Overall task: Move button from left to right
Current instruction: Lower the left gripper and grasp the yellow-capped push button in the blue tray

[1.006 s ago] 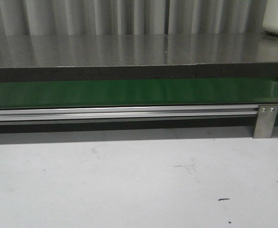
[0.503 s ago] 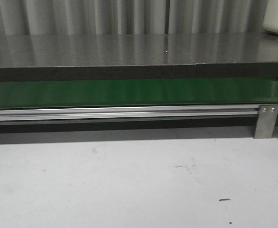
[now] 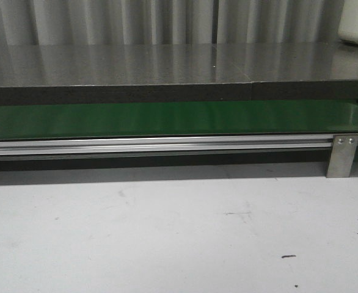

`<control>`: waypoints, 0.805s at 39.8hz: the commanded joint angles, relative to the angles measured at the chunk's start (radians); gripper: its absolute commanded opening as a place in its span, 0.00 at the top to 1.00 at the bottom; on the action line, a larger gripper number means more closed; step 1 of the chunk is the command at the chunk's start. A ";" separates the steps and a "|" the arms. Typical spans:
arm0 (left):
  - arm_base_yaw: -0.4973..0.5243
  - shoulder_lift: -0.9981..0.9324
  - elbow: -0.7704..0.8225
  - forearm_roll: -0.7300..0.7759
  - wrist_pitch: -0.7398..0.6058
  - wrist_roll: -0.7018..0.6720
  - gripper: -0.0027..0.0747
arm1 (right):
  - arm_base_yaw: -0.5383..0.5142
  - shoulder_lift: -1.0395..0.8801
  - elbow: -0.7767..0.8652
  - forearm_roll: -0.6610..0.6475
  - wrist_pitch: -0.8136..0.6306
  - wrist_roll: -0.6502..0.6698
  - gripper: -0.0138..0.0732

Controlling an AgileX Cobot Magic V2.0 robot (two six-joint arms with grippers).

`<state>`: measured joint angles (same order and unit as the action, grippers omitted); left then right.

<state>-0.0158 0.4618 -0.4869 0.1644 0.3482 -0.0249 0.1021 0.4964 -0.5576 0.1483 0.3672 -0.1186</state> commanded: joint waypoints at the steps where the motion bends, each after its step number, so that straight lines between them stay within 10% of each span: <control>1: 0.000 0.014 -0.040 -0.002 -0.078 -0.009 0.97 | -0.007 0.013 -0.039 0.003 -0.072 -0.005 0.90; 15: 0.000 0.014 -0.040 -0.010 -0.093 -0.009 0.07 | -0.007 0.013 -0.039 0.003 -0.080 -0.005 0.19; 32: 0.006 0.077 -0.070 -0.034 -0.125 -0.014 0.20 | -0.007 0.013 -0.039 0.003 -0.077 -0.005 0.09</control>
<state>-0.0158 0.4913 -0.4979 0.1420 0.2991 -0.0256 0.1021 0.5006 -0.5614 0.1483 0.3695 -0.1186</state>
